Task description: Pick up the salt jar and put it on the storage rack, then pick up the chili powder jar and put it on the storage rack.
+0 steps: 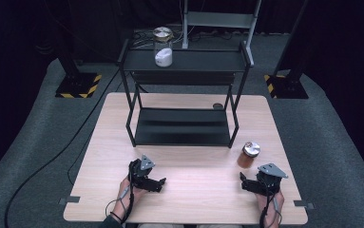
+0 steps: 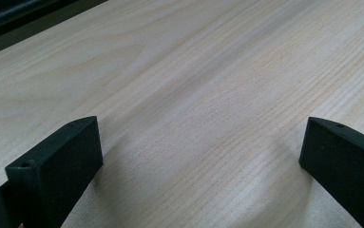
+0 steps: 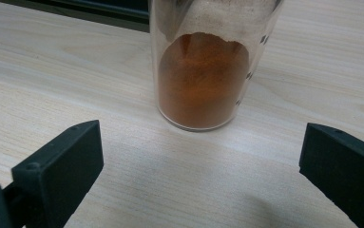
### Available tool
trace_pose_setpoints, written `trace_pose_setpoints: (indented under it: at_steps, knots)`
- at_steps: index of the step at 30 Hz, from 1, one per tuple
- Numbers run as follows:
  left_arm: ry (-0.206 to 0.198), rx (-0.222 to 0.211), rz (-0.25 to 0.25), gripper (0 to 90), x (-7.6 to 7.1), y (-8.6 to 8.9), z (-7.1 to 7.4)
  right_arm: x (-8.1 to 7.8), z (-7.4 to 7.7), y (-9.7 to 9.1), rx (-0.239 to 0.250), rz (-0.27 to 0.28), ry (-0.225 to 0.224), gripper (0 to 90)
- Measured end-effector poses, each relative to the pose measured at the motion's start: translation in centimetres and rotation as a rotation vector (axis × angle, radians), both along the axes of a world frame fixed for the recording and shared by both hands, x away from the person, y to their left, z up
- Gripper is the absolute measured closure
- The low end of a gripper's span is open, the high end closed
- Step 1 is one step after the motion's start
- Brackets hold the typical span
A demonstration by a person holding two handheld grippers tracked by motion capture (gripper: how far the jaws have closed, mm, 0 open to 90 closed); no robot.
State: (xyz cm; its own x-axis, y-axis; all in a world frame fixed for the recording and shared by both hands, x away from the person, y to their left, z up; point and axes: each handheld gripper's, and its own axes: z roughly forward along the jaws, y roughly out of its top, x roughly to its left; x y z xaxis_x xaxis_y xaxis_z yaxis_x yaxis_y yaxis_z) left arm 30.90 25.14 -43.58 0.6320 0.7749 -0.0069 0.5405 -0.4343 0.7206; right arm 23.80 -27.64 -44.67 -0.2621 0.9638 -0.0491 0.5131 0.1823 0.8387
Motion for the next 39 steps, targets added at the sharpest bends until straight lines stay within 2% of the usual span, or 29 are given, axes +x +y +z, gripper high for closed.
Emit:
trace_pose_setpoints:
  at_steps: [31,39]
  knots:
    - [0.0,0.001,0.001,0.0,-0.01,-0.01,0.01,0.2,0.15,0.25,-0.009,-0.009,0.013,0.0]
    - [0.001,0.0,0.002,0.0,0.0,-0.01,0.02,0.61,0.41,0.38,-0.012,-0.018,0.038,0.0]
